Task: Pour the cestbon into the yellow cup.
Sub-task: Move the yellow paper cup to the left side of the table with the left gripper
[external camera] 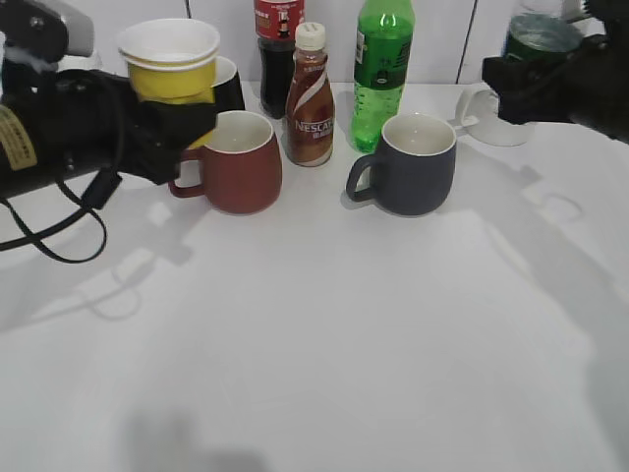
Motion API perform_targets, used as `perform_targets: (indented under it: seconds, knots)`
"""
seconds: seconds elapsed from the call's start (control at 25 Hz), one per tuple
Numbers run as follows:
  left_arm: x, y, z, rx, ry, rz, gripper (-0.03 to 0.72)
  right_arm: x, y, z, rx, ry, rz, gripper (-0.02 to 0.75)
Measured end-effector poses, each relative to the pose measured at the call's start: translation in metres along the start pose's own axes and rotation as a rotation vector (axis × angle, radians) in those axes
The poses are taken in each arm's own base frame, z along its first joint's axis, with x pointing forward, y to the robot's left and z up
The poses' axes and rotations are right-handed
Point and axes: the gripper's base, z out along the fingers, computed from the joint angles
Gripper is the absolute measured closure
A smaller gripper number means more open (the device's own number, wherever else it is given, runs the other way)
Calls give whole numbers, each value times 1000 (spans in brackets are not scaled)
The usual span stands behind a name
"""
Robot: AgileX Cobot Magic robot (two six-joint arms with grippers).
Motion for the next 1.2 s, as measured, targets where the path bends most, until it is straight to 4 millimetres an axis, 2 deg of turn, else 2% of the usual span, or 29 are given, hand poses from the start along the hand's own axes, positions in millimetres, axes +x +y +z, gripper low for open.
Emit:
perform_targets:
  seconds: [0.16,0.44,1.2]
  knots:
    - [4,10,-3,-42,29,-9,289,5,1,-13,33,40,57,260]
    - [7,17,-5,-73,60,-16,289,27,5,-28,51,120,104,260]
    - [14,23,-6,-133,128,-67,289,29,5,-29,54,125,110,261]
